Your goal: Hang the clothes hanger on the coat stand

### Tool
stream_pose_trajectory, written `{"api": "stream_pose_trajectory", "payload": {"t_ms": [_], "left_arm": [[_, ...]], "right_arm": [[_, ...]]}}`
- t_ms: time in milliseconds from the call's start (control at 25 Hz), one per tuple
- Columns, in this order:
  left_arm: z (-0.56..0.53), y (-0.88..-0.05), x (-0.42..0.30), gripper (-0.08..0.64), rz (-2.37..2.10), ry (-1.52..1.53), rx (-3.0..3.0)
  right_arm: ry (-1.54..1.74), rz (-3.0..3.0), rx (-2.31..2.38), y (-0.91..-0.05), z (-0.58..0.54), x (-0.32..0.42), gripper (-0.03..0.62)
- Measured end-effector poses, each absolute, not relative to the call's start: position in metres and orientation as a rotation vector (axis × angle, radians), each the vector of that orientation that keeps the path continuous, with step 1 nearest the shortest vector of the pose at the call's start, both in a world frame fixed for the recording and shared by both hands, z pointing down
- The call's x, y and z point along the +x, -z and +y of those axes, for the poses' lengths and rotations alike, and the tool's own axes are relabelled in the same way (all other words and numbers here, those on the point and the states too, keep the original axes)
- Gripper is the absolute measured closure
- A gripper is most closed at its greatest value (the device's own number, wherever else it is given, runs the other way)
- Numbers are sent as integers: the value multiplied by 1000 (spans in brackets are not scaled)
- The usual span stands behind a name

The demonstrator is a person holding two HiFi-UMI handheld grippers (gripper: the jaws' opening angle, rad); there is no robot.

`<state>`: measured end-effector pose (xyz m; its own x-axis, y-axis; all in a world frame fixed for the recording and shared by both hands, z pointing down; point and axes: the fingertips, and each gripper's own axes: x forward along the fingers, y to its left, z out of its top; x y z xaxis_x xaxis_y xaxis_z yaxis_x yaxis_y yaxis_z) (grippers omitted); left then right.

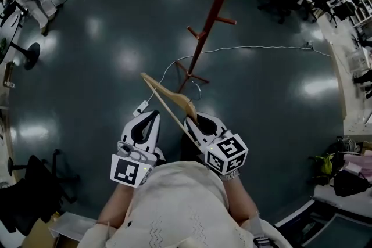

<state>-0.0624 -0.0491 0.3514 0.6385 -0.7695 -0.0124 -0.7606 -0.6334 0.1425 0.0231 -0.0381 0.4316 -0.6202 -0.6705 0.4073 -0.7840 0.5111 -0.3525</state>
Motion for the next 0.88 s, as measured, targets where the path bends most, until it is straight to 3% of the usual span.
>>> {"api": "stream_pose_trajectory", "payload": {"t_ms": [880], "left_arm": [[-173, -358, 25, 548, -1628, 8, 2565]], "right_arm": [[-621, -2502, 1007, -503, -241, 156, 522]]}}
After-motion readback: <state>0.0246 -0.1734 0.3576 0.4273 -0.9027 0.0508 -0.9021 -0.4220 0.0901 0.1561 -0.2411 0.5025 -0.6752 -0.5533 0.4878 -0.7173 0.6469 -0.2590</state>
